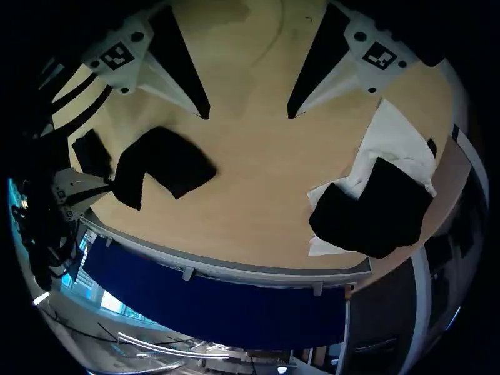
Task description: Fold towel
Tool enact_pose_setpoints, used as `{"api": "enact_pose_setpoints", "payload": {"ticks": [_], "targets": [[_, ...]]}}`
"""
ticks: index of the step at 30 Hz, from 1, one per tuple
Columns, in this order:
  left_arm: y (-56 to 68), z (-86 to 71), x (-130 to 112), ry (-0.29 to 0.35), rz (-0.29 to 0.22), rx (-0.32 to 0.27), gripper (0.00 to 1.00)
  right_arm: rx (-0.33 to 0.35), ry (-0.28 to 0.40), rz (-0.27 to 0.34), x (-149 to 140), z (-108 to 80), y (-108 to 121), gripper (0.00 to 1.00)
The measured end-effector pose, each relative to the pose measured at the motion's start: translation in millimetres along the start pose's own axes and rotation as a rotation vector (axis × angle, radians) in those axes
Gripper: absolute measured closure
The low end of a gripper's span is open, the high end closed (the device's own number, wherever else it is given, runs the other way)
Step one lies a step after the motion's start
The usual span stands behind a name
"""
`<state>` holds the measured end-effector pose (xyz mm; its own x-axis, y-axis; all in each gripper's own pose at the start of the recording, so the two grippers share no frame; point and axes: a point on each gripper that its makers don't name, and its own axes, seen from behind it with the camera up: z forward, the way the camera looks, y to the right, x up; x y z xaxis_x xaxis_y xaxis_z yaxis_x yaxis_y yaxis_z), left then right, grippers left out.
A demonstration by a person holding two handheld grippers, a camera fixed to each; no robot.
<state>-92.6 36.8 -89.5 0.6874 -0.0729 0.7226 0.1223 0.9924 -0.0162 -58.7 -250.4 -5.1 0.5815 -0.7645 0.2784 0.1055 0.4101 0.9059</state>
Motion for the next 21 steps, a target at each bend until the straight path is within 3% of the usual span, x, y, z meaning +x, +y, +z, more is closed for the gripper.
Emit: {"api": "enact_pose_setpoints", "payload": {"ticks": [6,9,21], "targets": [[1.9,1.0,-4.2,0.006,-0.021,0.003,0.08,0.054,-0.029,-0.084,16.5,28.2,-2.6,0.96],[2.7,2.5,-6.4,0.008,-0.039,0.003,0.08,0.088,-0.046,-0.098,20.6,48.1,-5.9,0.96],[1.7,3.5,-18.7,0.003,-0.084,0.015,0.08,0.168,-0.115,-0.073,16.2,121.3,-17.9,0.96]]}}
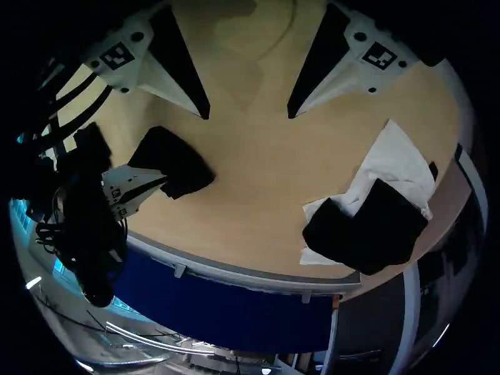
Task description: Fold towel
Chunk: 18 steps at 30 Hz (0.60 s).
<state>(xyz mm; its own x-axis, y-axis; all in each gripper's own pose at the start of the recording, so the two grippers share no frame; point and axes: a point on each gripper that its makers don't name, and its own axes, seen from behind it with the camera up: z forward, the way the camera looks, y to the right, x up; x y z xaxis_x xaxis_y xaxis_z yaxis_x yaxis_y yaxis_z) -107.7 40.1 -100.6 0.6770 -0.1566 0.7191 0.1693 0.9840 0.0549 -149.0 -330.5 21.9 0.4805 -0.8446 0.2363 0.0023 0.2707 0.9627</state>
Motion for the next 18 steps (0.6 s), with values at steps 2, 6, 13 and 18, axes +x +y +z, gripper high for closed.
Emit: {"api": "enact_pose_setpoints", "payload": {"ticks": [2,6,13,18], "targets": [[0.6,0.4,-1.6,-0.001,-0.007,0.000,0.08,0.003,-0.007,0.008,-0.6,8.3,-1.2,0.96],[1.3,1.1,-3.2,-0.003,-0.014,-0.003,0.08,0.004,-0.012,0.028,-1.6,19.2,-2.0,0.94],[1.2,4.1,-2.0,-0.004,-0.012,-0.006,0.08,-0.004,0.009,0.059,2.2,17.5,1.1,0.81],[2.3,4.9,-0.1,-0.004,-0.012,-0.013,0.08,-0.014,0.015,0.071,2.7,15.8,3.4,0.72]]}}
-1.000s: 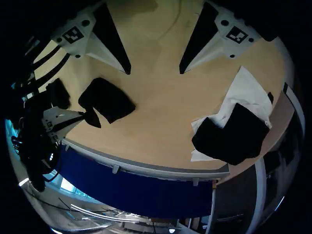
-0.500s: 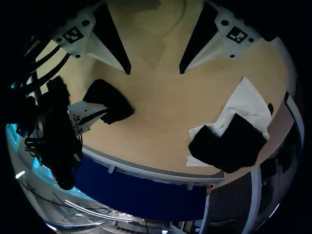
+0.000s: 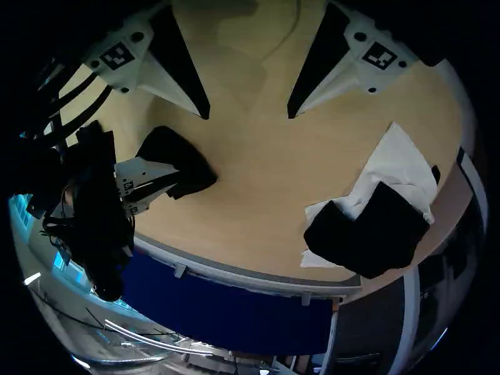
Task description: Fold towel
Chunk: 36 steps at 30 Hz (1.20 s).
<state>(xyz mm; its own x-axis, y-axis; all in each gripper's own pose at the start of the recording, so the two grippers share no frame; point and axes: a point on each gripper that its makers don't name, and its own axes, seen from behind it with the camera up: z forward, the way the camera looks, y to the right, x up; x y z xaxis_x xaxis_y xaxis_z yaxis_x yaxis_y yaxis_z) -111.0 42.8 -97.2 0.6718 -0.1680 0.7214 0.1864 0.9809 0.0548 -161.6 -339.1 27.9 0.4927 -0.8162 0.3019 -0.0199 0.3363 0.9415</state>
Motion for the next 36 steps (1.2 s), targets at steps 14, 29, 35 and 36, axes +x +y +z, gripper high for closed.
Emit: {"api": "enact_pose_setpoints", "payload": {"ticks": [14,29,35,36], "targets": [[-2.3,-1.1,-1.2,0.002,-0.012,-0.008,0.08,-0.047,0.113,0.061,23.2,-27.1,0.3,0.12],[-2.9,-1.3,3.1,0.013,-0.017,-0.027,0.08,-0.171,0.211,0.210,12.0,-71.6,-14.4,0.00],[-1.4,-2.8,2.5,0.016,-0.023,-0.040,0.08,-0.223,0.208,0.296,-9.4,-83.9,-1.1,0.00],[-1.2,-3.0,2.5,0.017,-0.023,-0.040,0.08,-0.233,0.204,0.307,-13.4,-85.6,3.3,0.00]]}}
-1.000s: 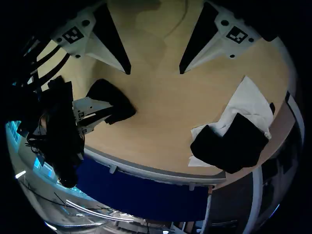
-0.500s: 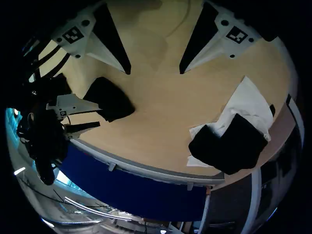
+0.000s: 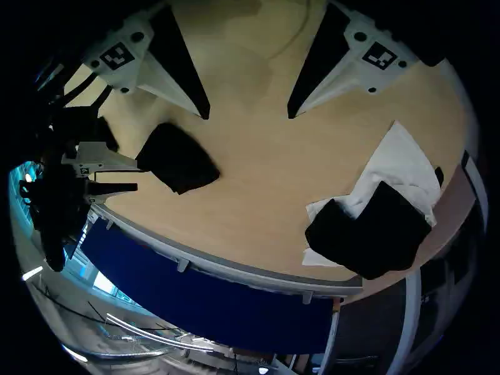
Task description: Fold towel
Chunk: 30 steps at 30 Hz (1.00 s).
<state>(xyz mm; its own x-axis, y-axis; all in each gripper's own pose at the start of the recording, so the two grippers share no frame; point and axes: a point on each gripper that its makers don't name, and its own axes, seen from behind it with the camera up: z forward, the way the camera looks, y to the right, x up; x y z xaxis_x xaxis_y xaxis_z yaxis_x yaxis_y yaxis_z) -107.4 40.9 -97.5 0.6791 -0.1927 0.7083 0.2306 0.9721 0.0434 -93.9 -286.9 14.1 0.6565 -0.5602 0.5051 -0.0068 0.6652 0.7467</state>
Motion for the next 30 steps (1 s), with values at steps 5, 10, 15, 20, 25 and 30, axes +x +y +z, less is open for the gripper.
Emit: {"api": "enact_pose_setpoints", "payload": {"ticks": [5,10,15,20,25,30], "targets": [[0.7,-0.5,-1.3,0.002,-0.002,-0.005,0.08,-0.038,-0.036,0.014,-12.2,-0.6,27.1,0.00],[0.6,0.7,-3.4,0.001,-0.006,-0.008,0.08,-0.028,-0.058,0.000,-11.9,6.6,42.3,0.00],[2.2,0.5,-4.4,0.002,-0.010,-0.009,0.08,-0.004,-0.090,-0.030,-9.9,17.9,52.1,0.01],[4.0,0.9,-5.2,0.003,-0.019,-0.010,0.08,0.013,-0.113,-0.052,-9.1,25.7,53.8,0.01],[4.3,1.1,-4.9,0.004,-0.028,-0.010,0.08,0.021,-0.127,-0.063,-10.6,29.8,52.5,0.01],[3.9,1.3,-2.9,0.007,-0.031,-0.010,0.08,0.023,-0.125,-0.061,-15.1,27.2,45.3,0.01]]}}
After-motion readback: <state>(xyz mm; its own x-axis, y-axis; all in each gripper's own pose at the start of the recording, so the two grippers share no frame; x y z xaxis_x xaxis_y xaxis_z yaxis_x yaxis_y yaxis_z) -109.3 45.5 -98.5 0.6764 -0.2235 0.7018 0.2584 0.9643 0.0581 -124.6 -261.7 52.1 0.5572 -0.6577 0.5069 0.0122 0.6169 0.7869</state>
